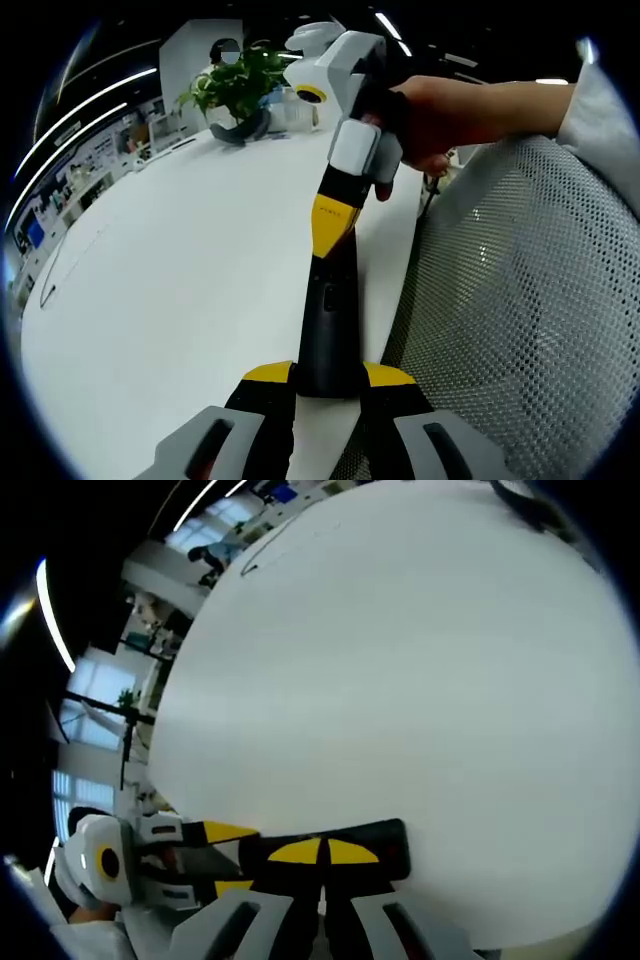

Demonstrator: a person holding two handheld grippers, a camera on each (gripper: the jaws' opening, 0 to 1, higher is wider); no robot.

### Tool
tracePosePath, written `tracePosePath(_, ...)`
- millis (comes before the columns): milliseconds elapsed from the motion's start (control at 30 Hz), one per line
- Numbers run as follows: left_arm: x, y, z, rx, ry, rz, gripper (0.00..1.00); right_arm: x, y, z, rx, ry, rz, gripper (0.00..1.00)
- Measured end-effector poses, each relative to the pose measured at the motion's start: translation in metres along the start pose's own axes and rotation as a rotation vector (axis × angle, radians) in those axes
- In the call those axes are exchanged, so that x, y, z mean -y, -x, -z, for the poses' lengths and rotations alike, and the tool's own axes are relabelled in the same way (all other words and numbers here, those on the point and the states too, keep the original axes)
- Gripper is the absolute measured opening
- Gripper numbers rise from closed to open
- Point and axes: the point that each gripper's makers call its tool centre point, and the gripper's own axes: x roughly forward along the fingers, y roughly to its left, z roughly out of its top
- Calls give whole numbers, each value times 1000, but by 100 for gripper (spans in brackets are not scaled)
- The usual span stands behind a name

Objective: Press the specified remote control buttons in sequence, fully releasing each button before pressing the next.

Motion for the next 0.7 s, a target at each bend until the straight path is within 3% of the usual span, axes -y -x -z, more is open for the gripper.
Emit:
tracePosePath(333, 0, 0, 0, 3, 1, -1, 24, 1, 0, -1, 6, -23, -3, 0)
tracePosePath(567, 0, 0, 0, 0, 5, -6, 24, -2, 1, -1, -2, 18, 5, 0)
tracePosePath(700, 0, 0, 0, 0, 4, -6, 24, -1, 6, -7, 39, -7, -10, 0)
